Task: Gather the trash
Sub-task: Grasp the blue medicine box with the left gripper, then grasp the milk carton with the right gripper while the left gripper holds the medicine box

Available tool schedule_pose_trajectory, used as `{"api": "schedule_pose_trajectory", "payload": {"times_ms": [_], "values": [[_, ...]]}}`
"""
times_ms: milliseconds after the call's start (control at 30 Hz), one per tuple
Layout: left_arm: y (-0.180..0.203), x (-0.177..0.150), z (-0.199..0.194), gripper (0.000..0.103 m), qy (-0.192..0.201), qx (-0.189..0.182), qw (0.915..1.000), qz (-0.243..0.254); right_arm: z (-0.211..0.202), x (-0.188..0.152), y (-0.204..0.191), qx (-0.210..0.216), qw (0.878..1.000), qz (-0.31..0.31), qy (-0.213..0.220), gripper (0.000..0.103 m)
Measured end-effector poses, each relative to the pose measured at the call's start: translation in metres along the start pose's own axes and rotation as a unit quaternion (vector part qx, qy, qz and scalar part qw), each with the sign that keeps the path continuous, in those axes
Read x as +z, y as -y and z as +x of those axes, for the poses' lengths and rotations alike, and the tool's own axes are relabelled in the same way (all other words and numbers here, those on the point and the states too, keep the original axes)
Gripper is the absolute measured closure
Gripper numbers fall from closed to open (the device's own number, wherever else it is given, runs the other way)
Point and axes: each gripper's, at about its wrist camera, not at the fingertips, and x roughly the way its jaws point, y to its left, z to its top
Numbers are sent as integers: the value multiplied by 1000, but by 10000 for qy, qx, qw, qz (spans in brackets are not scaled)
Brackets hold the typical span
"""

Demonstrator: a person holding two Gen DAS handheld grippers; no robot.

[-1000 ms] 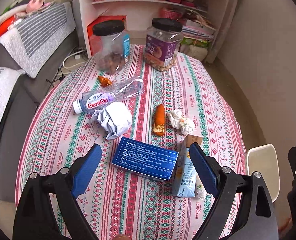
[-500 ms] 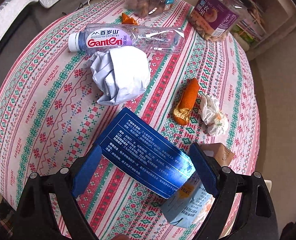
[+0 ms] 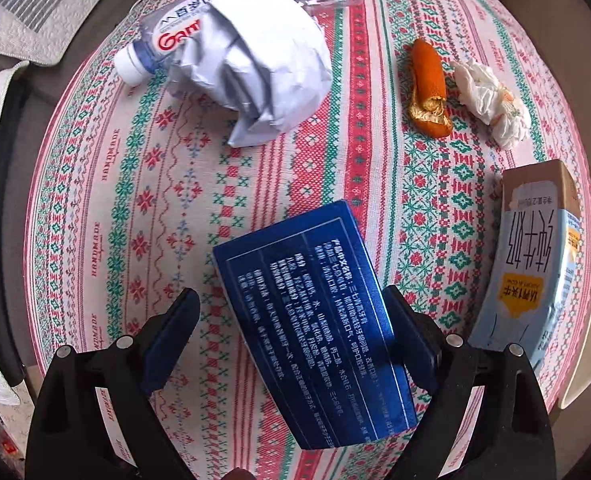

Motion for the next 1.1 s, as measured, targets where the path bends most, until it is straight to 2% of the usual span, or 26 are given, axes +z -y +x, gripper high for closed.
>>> {"api": "schedule_pose_trajectory", "payload": {"times_ms": [133, 233, 333, 433, 567, 733, 833, 967, 1067, 1100], "values": [[-23, -10, -20, 14, 158, -234, 9996, -99, 3, -1, -12, 89, 9998, -146, -73, 7], [-29, -19, -15, 14, -54, -406, 9991, -64, 10, -5, -24, 132, 9992, -292, -221, 7], [-31, -28, -9, 15, -174, -397, 9990, 50, 19, -7, -34, 194, 9984, -348, -411, 7], [-38, -41, -10, 44, -146, -468, 9986, 181, 27, -9, -44, 243, 9975, -367, -546, 7], [-59, -56, -25, 45, 253, -439, 9982, 321, 37, -11, -61, 269, 9962, -481, -680, 7], [-91, -63, -56, 47, 732, -502, 9959, 167, 54, -17, -86, 255, 9932, -719, -877, 7], [-105, -65, -78, 48, 1152, -465, 9922, 122, 66, -20, -97, 214, 9915, -777, -1020, 7], [-110, -42, -90, 47, 1496, -374, 9880, 101, 83, -23, -103, 135, 9898, -723, -1223, 7], [-109, -32, -94, 47, 1565, -394, 9869, 22, 95, -25, -103, 222, 9880, -584, -1412, 7], [-112, -31, -94, 47, 1572, -412, 9867, -3, 98, -26, -104, 243, 9876, -555, -1449, 11]]}}
